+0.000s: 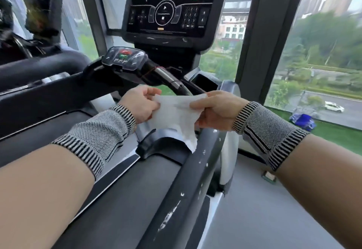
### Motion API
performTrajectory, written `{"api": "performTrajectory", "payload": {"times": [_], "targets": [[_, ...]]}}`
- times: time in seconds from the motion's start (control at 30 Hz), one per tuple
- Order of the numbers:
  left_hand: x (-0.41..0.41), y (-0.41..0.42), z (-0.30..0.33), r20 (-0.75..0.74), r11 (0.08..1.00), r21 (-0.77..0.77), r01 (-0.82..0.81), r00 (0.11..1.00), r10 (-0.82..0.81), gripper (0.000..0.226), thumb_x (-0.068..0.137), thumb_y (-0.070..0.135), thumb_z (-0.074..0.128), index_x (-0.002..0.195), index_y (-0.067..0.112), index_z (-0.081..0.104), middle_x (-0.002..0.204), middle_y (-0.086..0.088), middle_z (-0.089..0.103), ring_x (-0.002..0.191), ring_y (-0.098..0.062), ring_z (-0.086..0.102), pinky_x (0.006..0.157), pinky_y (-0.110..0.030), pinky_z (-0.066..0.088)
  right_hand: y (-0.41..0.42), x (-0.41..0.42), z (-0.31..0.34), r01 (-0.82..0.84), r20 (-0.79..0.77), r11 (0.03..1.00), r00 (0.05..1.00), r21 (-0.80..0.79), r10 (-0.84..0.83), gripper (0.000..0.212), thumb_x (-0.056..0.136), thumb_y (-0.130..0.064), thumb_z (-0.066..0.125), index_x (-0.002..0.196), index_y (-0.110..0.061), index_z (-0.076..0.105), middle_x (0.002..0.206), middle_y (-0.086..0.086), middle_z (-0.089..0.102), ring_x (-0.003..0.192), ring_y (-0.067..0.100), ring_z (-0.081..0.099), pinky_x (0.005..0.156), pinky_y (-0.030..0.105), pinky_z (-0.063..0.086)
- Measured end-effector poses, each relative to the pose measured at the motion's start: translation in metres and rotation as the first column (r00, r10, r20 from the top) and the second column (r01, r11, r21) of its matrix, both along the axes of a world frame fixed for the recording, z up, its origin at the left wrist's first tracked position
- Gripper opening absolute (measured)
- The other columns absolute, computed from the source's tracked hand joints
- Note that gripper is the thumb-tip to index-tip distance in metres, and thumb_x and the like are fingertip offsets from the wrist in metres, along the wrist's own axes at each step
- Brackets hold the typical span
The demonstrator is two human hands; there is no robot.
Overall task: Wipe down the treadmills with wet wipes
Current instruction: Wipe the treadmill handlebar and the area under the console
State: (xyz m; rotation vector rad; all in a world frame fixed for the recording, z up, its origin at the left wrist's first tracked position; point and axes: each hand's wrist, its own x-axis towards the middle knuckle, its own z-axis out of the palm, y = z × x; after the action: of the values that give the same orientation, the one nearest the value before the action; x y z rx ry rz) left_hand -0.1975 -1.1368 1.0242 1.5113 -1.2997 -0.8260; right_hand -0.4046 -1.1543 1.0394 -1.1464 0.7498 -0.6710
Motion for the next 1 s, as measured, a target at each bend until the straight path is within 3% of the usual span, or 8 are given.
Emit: {"api": "performTrajectory", "payload": {"times": [0.1,0.2,0.37,0.57,0.67,0.8,0.9,1.0], "targets": [[-0.028,-0.023,0.004,0.064,0.996,0.021,0.084,0.994,-0.085,0.028,0.084,-0.001,0.063,0.089,0.026,0.063,0.097,-0.005,0.066,0.084,-0.02,0.063,0.07,-0.035,0.052,-0.02,-0.031,0.0,0.014,-0.025,1.0,1.0,0.028,-0.013,0.037,0.084,-0.004,0.057,0.119,0.006,0.056,0.099,0.016,0.06,0.084,0.025,0.059,0.075,0.034,0.057],[-0.057,-0.05,0.017,0.131,0.993,-0.01,0.119,0.985,-0.116,0.022,0.082,0.005,0.068,0.092,0.024,0.062,0.092,-0.001,0.066,0.081,-0.016,0.063,0.065,-0.029,0.05,-0.056,-0.062,0.006,0.052,0.02,0.998,0.998,0.044,-0.053,0.059,0.074,-0.012,0.062,0.13,0.004,0.052,0.117,0.016,0.054,0.106,0.028,0.049,0.105,0.047,0.037],[-0.09,-0.102,0.042,0.461,0.984,-0.178,-0.012,0.882,0.094,0.012,0.085,0.023,0.069,0.096,0.023,0.067,0.086,0.007,0.07,0.069,-0.004,0.061,0.074,-0.023,0.052,-0.147,-0.113,0.014,0.172,0.15,0.983,0.972,0.06,-0.18,0.03,0.092,-0.008,0.049,0.12,0.001,0.057,0.106,0.013,0.06,0.096,0.027,0.059,0.093,0.045,0.047],[-0.154,-0.171,0.043,0.119,0.997,0.069,0.037,0.992,-0.045,0.016,0.093,0.031,0.059,0.092,0.017,0.066,0.096,0.0,0.072,0.086,-0.007,0.069,0.074,-0.026,0.055,-0.235,-0.108,0.024,0.002,0.117,0.999,0.993,0.048,-0.008,0.027,0.092,-0.016,0.05,0.116,-0.006,0.058,0.11,0.011,0.057,0.095,0.025,0.055,0.067,0.033,0.053],[-0.16,-0.191,0.046,0.126,0.998,0.034,-0.049,0.991,0.045,0.013,0.092,0.024,0.062,0.094,0.013,0.067,0.096,-0.005,0.072,0.085,-0.013,0.069,0.075,-0.031,0.058,-0.258,-0.091,0.022,-0.07,0.162,0.998,0.984,0.001,0.069,0.032,0.091,-0.003,0.05,0.122,0.005,0.052,0.115,0.022,0.064,0.095,0.03,0.065,0.073,0.044,0.058],[-0.155,-0.206,0.045,0.123,0.988,0.032,-0.151,0.982,0.146,0.01,0.093,0.016,0.061,0.087,0.012,0.068,0.09,-0.01,0.072,0.085,-0.024,0.07,0.081,-0.043,0.058,-0.278,-0.084,0.018,-0.04,-0.004,0.982,0.999,-0.183,0.04,0.013,0.088,-0.001,0.06,0.099,-0.006,0.063,0.083,0.009,0.068,0.073,0.02,0.064,0.065,0.031,0.054],[-0.158,-0.222,0.039,0.068,0.993,0.044,-0.111,0.992,0.108,0.008,0.093,0.016,0.061,0.088,0.014,0.067,0.098,-0.013,0.072,0.092,-0.027,0.07,0.084,-0.044,0.057,-0.29,-0.093,0.008,-0.098,-0.065,0.99,0.994,-0.105,0.092,0.011,0.084,-0.003,0.066,0.093,-0.005,0.06,0.076,0.006,0.065,0.064,0.017,0.058,0.06,0.028,0.047],[-0.161,-0.241,0.035,0.326,0.994,0.015,-0.111,0.94,0.1,0.007,0.091,0.025,0.062,0.093,0.019,0.067,0.091,0.0,0.07,0.085,-0.015,0.067,0.08,-0.031,0.057,-0.308,-0.097,0.001,0.006,-0.026,0.993,1.0,-0.117,-0.009,0.017,0.083,0.0,0.065,0.1,-0.002,0.062,0.091,0.016,0.068,0.075,0.025,0.062,0.067,0.034,0.049]]}}
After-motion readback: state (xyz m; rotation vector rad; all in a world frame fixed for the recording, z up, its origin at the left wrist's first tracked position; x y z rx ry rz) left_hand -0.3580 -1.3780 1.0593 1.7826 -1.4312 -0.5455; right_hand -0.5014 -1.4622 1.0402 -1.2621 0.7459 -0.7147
